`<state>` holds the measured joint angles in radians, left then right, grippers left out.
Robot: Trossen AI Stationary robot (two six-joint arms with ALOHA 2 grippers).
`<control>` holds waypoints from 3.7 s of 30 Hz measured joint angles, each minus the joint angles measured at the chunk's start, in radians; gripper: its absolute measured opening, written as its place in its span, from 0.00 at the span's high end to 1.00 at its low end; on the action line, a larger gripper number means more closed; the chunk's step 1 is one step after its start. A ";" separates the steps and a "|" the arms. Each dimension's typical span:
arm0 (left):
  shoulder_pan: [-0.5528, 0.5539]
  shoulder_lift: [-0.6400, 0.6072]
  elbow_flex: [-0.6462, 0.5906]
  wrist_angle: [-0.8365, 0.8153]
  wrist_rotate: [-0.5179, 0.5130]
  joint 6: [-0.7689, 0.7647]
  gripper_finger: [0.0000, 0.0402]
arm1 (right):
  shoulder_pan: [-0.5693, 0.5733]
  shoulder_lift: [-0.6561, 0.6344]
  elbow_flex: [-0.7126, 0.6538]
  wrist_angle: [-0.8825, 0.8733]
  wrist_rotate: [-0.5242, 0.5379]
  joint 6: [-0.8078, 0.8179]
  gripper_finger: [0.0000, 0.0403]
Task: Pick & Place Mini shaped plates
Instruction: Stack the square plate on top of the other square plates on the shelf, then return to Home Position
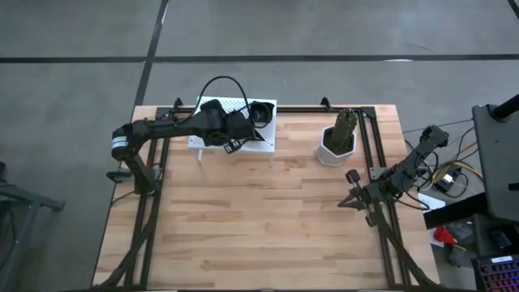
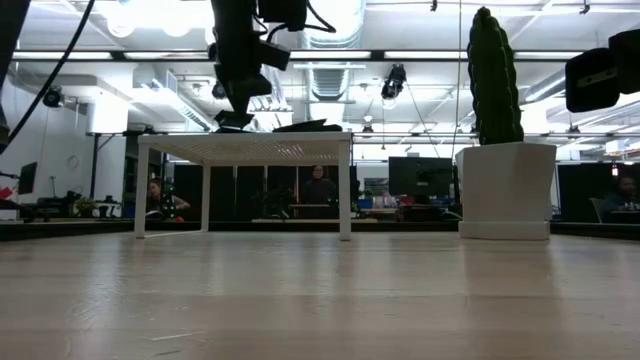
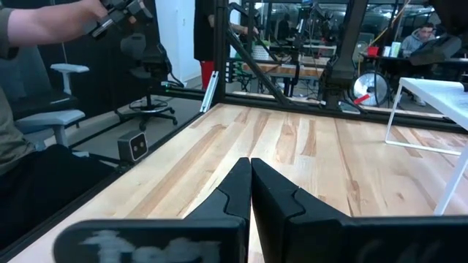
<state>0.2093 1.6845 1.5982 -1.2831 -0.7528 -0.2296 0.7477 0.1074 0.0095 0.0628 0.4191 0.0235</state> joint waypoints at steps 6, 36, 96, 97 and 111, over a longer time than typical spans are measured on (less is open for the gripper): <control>-0.001 0.002 0.000 0.001 0.001 0.000 1.00 | 0.000 0.000 0.000 0.000 0.000 0.000 0.98; -0.004 0.000 -0.043 0.005 0.038 -0.027 0.75 | 0.000 0.000 0.000 0.000 0.000 0.002 0.98; -0.080 -0.060 -0.002 -0.018 0.028 -0.061 1.00 | 0.000 0.000 0.000 0.000 0.000 0.002 0.98; -0.095 -0.074 -0.005 0.000 0.031 -0.070 1.00 | 0.000 0.000 0.000 0.000 0.000 0.001 0.98; -0.381 -0.405 -0.463 0.787 0.310 0.085 1.00 | 0.000 0.000 0.000 0.001 0.000 0.002 0.98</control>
<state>-0.1718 1.2798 1.1354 -0.4962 -0.4430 -0.1444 0.7476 0.1076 0.0093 0.0634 0.4191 0.0250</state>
